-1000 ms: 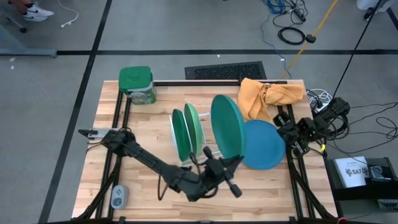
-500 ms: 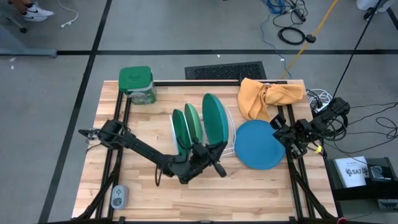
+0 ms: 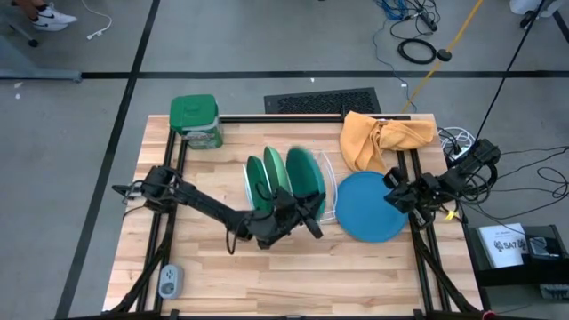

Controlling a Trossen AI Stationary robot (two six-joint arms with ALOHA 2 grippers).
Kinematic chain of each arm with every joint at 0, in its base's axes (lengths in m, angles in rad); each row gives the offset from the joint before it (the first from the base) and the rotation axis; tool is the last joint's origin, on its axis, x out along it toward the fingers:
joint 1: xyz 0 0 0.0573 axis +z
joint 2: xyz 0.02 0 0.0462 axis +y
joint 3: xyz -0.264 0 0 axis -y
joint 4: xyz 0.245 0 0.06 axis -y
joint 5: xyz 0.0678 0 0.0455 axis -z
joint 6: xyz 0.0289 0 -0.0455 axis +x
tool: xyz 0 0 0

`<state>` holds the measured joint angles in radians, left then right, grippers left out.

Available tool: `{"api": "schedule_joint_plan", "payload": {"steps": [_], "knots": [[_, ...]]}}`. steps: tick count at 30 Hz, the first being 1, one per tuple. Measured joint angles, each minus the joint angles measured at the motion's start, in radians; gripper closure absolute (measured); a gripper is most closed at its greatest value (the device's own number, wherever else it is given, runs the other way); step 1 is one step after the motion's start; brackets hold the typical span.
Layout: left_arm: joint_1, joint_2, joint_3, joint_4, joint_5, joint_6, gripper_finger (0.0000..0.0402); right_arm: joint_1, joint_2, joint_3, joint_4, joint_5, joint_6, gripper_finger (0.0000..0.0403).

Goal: Sort dishes
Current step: Put the dark green plate in the dish rack

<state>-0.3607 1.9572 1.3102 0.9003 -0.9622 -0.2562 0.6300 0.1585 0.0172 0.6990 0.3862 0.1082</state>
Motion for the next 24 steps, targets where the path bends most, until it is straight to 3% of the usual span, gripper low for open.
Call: {"api": "schedule_joint_plan", "payload": {"steps": [5, 8, 11, 17, 24], "knots": [[-0.001, -0.013, 0.0, 0.01, 0.008, 0.001, 0.0247, 0.0, 0.0, 0.0, -0.111, 0.0, 0.074, 0.0399], [-0.003, -0.031, 0.0, 0.005, 0.007, 0.024, 0.0224, 0.0, 0.0, 0.0, -0.144, 0.004, 0.087, 0.0399], [-0.007, -0.054, 0.0, -0.004, -0.04, 0.058, 0.0222, -0.001, 0.0, 0.0, -0.12, 0.016, 0.054, 0.0399], [-0.008, -0.095, 0.0, -0.186, -0.099, 0.05, 0.0225, -0.001, 0.0, 0.0, -0.061, 0.033, -0.017, 0.0399], [0.008, -0.096, 0.0, -0.203, -0.231, 0.029, 0.0204, -0.001, 0.0, 0.0, -0.066, 0.033, -0.026, 0.0399]]}}
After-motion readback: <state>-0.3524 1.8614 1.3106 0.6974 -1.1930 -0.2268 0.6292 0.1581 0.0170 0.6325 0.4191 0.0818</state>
